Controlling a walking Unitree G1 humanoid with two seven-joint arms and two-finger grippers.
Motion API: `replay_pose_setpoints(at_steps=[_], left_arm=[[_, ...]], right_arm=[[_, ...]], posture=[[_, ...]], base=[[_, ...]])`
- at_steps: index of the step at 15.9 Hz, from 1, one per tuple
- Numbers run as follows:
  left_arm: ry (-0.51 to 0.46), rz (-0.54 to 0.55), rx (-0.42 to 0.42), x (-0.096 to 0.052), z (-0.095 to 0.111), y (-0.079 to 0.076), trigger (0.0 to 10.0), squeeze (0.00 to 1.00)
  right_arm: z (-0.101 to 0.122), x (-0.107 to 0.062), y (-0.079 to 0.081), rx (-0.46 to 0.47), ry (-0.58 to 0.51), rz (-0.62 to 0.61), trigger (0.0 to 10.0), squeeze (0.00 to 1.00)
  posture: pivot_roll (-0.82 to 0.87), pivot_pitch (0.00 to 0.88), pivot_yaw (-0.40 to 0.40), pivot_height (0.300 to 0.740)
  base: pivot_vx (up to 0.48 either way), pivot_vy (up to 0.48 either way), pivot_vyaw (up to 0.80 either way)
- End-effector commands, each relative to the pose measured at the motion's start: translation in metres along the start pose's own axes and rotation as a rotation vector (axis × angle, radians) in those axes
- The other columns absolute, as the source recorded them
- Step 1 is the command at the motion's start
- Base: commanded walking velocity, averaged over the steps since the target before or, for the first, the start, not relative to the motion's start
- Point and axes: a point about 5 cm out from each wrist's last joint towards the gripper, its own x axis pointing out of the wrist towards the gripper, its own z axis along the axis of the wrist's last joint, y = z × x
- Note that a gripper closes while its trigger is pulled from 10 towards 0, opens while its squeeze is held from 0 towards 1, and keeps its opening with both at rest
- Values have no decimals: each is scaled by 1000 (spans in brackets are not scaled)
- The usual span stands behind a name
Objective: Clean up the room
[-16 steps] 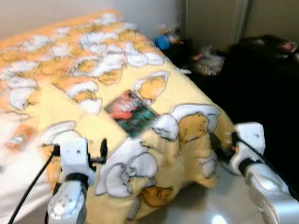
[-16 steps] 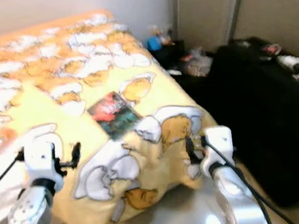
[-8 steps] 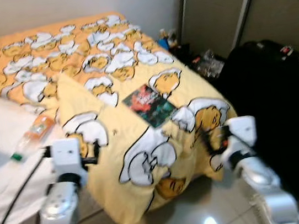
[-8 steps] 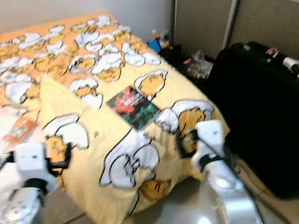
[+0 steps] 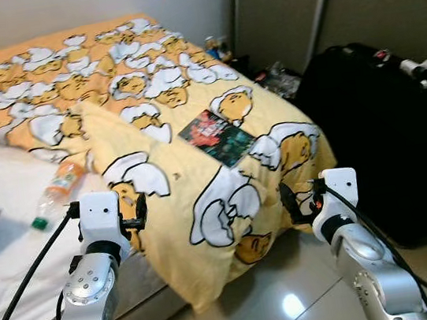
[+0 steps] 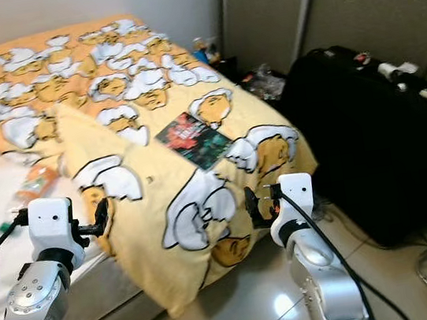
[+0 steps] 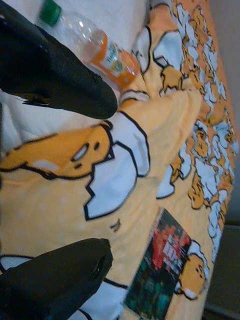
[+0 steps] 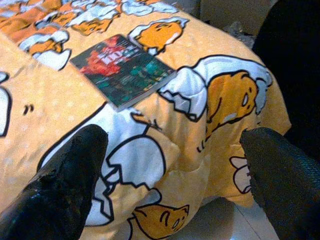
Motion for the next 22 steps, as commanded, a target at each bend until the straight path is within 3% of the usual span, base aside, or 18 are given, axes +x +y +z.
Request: replay_pose_setpoints(at_steps=[1, 4, 22], left_arm=[[4, 3, 0, 0, 0, 0, 10000, 0], [11, -15, -6, -1, -1, -3, 10000, 0], [15, -20, 4, -2, -2, -3, 10000, 0]], right_arm=[[2, 0, 2, -23, -12, 6, 10000, 0], [9, 1, 0, -43, -35, 8, 10000, 0], [1, 0, 2, -51, -14, 8, 10000, 0]], posture=[[-57, 0, 20, 740], [-58, 0, 15, 740], [-48, 0, 17, 740]], base=[[0, 262, 0], [0, 264, 0], [0, 300, 0]])
